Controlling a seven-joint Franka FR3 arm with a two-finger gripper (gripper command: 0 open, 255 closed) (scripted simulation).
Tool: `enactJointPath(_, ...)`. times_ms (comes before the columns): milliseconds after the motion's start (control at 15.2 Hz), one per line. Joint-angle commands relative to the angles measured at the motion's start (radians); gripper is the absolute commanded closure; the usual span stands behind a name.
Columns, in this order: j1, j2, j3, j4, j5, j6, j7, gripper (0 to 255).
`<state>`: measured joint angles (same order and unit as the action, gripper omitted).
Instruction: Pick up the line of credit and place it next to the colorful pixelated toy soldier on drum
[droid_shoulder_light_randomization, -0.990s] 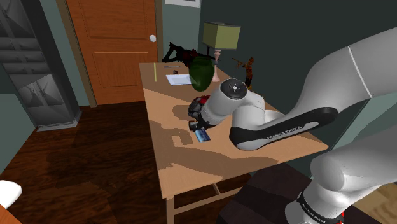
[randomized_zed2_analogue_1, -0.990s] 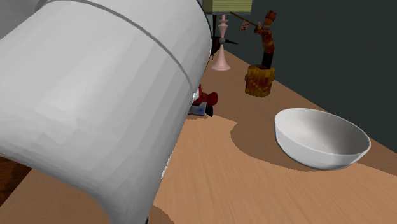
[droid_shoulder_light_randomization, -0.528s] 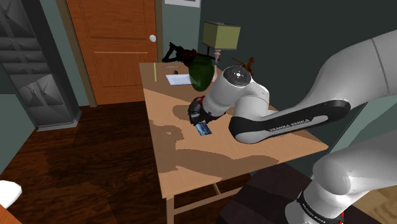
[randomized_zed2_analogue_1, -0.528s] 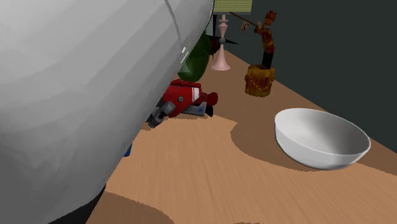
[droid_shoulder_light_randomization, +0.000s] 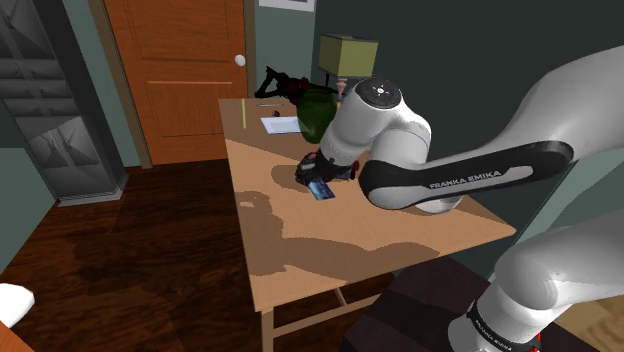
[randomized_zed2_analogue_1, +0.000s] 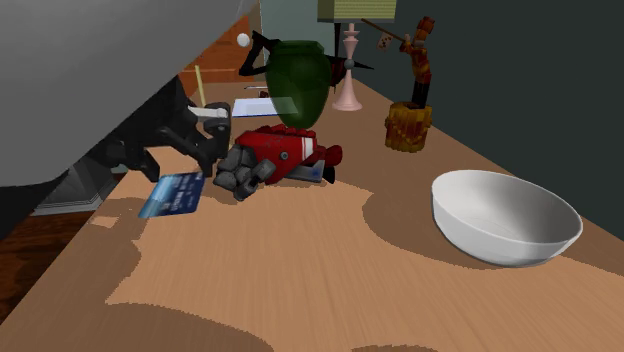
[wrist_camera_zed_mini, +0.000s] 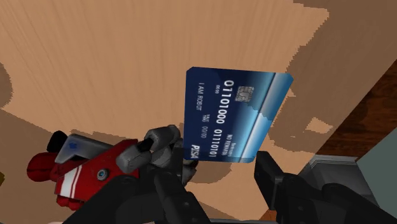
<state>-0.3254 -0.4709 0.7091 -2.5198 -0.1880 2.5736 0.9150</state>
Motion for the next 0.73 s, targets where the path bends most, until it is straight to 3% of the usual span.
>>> enactJointPath(0,0.017,-0.015,-0.019,0.016,0.016,-0.031,-0.02,255)
enactJointPath(660,0.057,-0.056,-0.08,0.109,0.059,-0.163,-0.092,255)
